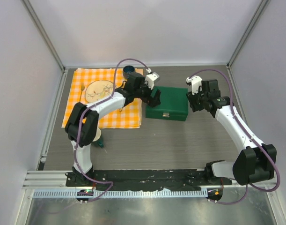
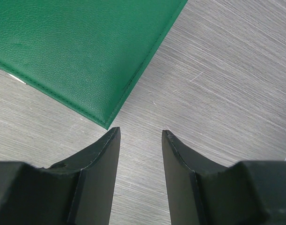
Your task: Organize the mixed jewelry
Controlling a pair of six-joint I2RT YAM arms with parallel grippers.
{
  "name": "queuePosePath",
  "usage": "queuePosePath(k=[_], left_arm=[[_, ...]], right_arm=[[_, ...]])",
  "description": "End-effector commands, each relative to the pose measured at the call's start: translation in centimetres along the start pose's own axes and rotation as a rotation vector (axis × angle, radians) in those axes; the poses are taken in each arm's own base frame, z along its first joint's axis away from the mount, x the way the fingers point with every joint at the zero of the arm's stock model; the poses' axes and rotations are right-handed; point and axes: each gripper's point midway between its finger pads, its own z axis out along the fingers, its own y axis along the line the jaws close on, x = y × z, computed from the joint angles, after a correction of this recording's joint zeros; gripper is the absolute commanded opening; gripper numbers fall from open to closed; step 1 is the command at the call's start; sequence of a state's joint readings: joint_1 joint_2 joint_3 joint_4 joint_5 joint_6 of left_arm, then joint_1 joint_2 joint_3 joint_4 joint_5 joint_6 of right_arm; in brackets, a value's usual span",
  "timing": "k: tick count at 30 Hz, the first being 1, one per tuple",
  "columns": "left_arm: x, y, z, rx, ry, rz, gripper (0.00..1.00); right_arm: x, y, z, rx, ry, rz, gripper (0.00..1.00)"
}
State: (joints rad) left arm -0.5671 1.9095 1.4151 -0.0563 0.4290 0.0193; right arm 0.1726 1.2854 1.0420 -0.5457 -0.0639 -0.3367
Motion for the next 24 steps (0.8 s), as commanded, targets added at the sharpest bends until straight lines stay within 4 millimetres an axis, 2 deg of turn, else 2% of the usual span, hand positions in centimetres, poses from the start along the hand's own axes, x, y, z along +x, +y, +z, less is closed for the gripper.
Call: queuePosePath(k=[1,9,16,22,24], left_arm=[[0.0,-1.5,2.0,-0.022,0.036,0.1,1.0],[2.1,-2.6,4.1,-0.065,0.103,0.18,1.0],[4.8,-3.0,4.2,-0.115,0.157,0.243,1.0],[4.5,-3.4,3.6,-0.129,0.137,0.227,1.0],[3.2,-3.5,2.8,-0.146,0.109,0.217,1.0]], right_arm=[[-1.5,-0.9,-1.0,0.045,-0.063,0.009,0.47],[-0.7,-0.7,-0.8,0.044,-0.048,-0.005,0.47],[0.2,-0.6,-0.3,0.044,-0.039,-0.01,0.47],[-0.2,-1.0,-0.5,0.061,-0.057,0.006,0.47],[-0.6,-1.4,-0.7,0.077,-0.07,0.024,0.47]])
